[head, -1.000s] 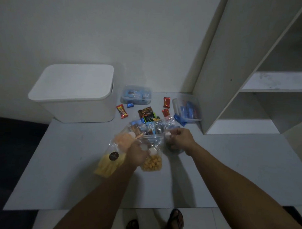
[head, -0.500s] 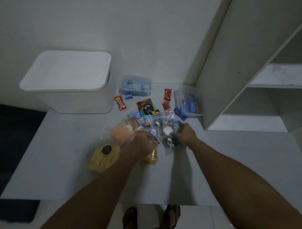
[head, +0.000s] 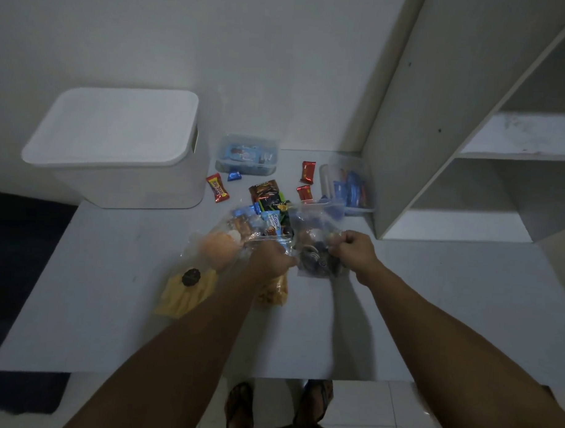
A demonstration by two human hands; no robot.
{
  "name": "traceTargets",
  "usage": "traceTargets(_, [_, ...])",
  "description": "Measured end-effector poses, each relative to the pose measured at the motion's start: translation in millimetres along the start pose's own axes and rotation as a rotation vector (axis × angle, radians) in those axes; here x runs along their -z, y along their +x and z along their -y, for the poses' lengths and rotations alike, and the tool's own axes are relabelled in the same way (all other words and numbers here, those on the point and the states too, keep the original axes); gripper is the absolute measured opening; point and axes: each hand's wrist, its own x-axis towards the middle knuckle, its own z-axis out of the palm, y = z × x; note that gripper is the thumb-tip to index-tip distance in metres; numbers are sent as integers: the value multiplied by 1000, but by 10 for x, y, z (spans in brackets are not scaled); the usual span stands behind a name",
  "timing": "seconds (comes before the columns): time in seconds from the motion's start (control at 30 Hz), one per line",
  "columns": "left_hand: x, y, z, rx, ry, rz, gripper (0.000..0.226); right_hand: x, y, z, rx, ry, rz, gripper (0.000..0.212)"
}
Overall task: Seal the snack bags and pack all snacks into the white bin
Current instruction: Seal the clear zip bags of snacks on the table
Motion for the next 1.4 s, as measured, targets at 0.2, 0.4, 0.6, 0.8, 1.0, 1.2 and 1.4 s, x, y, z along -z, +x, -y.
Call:
traceTargets(0.2, [207, -51, -418, 142, -764, -61, 42, 8, -178, 2, 191, -42, -65, 9])
traceTargets(0.4, [349, -104, -664, 142, -873, -36, 18, 36, -323, 77, 321, -77, -154, 14])
traceTargets(0.6, [440, -171, -771, 84, -887, -58, 5, 151, -414, 214, 357, -30, -85, 7])
traceTargets(0.8, [508, -216, -844, -38, -738, -203, 8, 387, -648, 797, 402, 325, 98, 20])
traceTargets(1.0, [626, -236, -858, -162, -564, -284, 6, 372, -675, 1109, 543, -18, -38, 6])
traceTargets(1.2, [726, -260, -823, -215, -446, -277, 16, 329, -639, 1227, 518, -80, -168, 26])
traceTargets(1.4, [830, -294, -808, -261, -456, -281, 18, 285, -631, 1324, 534, -64, -219, 22])
